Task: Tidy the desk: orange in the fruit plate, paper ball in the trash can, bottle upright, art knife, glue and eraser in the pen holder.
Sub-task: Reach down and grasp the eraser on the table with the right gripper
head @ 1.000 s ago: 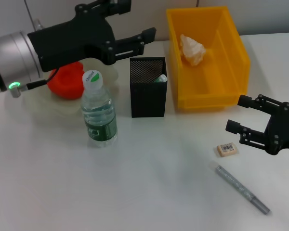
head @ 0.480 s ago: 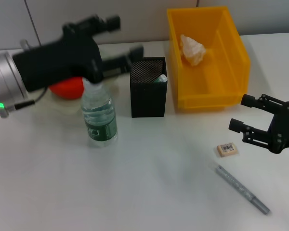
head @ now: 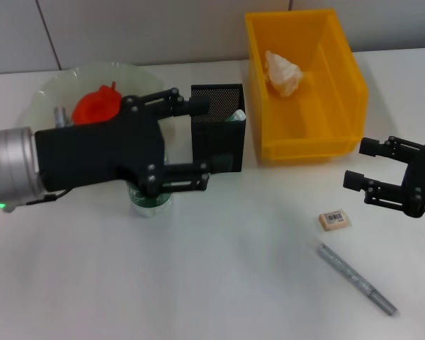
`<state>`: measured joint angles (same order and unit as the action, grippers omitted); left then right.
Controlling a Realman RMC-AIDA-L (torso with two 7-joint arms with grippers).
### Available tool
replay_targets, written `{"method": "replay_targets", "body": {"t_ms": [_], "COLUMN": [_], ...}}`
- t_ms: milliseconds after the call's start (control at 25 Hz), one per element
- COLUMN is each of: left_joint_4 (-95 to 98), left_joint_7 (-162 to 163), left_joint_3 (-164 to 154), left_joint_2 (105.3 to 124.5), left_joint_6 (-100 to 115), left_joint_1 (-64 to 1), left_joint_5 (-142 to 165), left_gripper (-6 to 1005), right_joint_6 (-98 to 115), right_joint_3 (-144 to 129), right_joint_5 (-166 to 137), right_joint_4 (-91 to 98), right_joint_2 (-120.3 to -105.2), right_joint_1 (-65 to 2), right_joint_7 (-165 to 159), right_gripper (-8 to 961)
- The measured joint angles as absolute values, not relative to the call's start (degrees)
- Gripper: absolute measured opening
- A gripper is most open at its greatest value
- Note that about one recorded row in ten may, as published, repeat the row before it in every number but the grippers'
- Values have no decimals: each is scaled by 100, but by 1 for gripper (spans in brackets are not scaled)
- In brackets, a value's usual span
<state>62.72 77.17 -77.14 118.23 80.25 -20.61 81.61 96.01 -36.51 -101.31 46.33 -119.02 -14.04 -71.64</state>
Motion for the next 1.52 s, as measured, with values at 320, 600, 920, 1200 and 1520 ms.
{"method": "replay_targets", "body": {"t_ms": [320,600,920,1200,1520], "left_joint_4": [5854,5510,5099,5044,5009], "left_joint_7": [7483,7327,7233,7205,7052], "left_joint_3": [-7203,-7158,-7167,-7172,-7199], "left_joint_2": [11809,11820,11824,11829,11856], "left_joint_6": [9285,9435,9281,9195,9012], "left_joint_1": [-1977,-1998,-2196,-2204,-2165], "left_joint_5": [8174,8177,8313,8327,8315], "left_gripper": [796,797,798,798,799], "right_joint_6": [9645,9658,9660,9639,9770], "right_joint_3": [-3666,-3706,-3736,-3739,-3883], "right_joint_5": [-10539,-10706,-11271,-11509,-12102], "right_joint_4": [5221,5714,6288,6632,7164], "right_joint_2": [-11910,-11909,-11918,-11916,-11923], "right_joint_1": [-1455,-1477,-1572,-1617,-1783], "right_joint_7": [-7663,-8213,-8587,-8913,-10109], "right_gripper": [708,708,708,708,708]}}
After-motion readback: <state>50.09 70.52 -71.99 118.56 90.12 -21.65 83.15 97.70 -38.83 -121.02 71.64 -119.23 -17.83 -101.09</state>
